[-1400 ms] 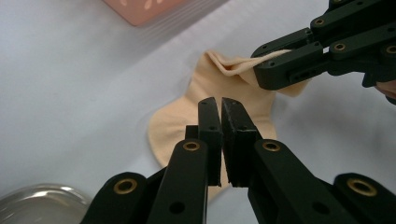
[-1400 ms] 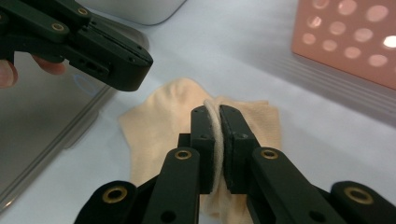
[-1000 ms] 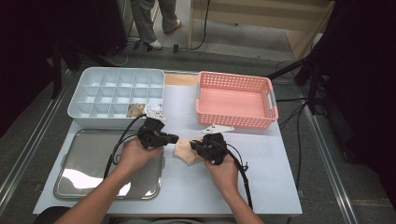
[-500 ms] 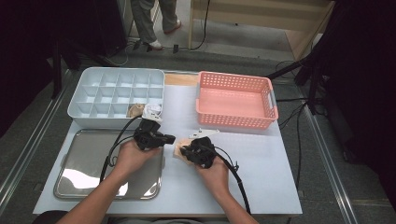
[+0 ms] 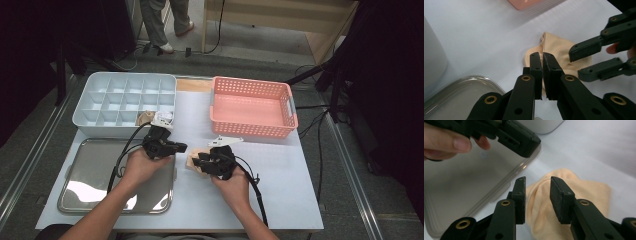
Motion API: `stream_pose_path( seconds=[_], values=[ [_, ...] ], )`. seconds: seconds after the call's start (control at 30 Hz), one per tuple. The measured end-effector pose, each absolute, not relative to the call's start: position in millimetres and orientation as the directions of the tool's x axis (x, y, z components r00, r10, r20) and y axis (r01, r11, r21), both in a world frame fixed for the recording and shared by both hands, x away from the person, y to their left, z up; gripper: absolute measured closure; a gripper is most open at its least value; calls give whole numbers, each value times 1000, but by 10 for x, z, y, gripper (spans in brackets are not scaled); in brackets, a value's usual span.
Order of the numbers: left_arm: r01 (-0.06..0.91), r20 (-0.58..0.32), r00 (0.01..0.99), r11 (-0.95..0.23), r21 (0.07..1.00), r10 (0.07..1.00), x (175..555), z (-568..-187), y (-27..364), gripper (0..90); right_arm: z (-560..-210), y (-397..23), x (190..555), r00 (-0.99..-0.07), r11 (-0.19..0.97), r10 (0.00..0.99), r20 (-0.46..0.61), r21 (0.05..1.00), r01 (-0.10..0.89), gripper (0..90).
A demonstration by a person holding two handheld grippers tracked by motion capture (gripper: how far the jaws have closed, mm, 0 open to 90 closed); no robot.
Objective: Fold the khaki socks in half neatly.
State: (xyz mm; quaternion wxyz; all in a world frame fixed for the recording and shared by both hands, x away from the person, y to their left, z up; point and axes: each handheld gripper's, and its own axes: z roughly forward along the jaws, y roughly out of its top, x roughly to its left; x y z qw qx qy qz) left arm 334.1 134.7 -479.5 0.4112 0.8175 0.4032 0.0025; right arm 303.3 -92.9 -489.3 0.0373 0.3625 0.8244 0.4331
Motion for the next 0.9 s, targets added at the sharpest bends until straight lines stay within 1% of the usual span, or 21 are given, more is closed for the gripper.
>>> stream_pose_path(
  seconds=[0.03,0.17,0.27,0.3,0.4,0.67,0.9],
  values=[
    [656,-327,677,-337,676,660,3344,-4796,1345,873,-4876,-941,3028,-734,360,630,253,743,564,696],
    [658,-329,674,-334,675,662,3346,-4800,1329,873,-4813,-1002,3007,-735,361,633,242,748,557,803],
    [654,-325,679,-341,675,658,3351,-4800,1321,873,-4826,-1044,3000,-721,363,648,246,732,576,873],
    [655,-326,678,-341,674,658,3350,-4799,1317,873,-4840,-1047,2997,-720,366,649,245,729,578,883],
    [656,-328,678,-340,674,658,3346,-4796,1304,873,-4902,-1039,2974,-716,382,653,245,709,592,894],
    [654,-325,682,-348,672,655,3337,-4802,1283,873,-5019,-940,2943,-730,422,645,226,691,587,894],
    [650,-323,689,-357,670,649,3327,-4811,1253,873,-5113,-887,2948,-740,439,639,210,690,575,893]
  ],
)
